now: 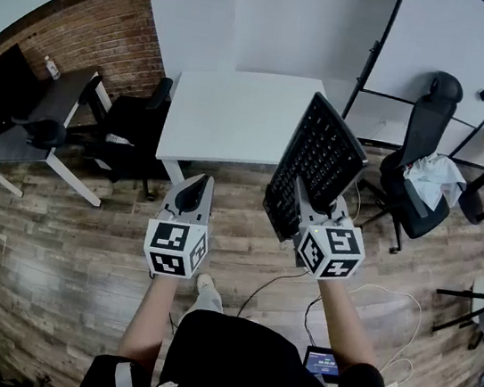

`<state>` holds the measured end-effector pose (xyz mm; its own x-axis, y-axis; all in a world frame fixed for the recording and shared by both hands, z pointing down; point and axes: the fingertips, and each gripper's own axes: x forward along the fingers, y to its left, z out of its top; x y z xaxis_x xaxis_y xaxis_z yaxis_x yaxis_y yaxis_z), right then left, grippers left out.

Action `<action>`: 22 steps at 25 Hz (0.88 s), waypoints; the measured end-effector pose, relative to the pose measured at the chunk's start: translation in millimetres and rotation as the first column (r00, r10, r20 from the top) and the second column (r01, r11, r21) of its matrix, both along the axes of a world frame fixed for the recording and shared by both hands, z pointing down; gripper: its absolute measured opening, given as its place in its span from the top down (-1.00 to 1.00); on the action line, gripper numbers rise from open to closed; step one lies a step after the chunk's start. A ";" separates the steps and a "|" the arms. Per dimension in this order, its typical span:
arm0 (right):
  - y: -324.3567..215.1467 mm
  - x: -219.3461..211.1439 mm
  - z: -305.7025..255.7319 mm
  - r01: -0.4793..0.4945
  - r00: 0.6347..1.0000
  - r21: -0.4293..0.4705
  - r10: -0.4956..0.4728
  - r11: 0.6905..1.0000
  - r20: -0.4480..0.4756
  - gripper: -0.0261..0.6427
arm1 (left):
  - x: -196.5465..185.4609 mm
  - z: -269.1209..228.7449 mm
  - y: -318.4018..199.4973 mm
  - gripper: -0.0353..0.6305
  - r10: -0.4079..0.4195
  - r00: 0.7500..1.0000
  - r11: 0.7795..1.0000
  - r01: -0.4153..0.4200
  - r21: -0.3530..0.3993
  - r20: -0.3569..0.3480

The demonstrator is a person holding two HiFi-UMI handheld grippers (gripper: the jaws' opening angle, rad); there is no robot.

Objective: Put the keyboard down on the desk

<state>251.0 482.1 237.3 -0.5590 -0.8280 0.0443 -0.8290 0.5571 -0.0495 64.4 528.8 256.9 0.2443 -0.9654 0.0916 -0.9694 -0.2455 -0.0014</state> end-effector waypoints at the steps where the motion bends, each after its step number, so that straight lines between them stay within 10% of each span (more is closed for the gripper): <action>1: 0.0 2.4 -0.8 0.000 1.000 0.000 0.000 1.000 -0.001 0.63 | 2.7 -1.3 0.0 0.86 0.001 1.000 1.000 -0.001 0.002 0.000; 22: -23.6 -4.3 -1.8 0.022 1.000 -0.007 -0.022 1.000 0.017 0.63 | 1.9 -1.0 -29.0 0.86 0.013 1.000 1.000 -0.013 0.015 -0.007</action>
<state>246.7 458.4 235.5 -0.5776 -0.8153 0.0403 -0.8157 0.5746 -0.0675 66.3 499.8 255.9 0.2572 -0.9634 0.0753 -0.9662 -0.2578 0.0015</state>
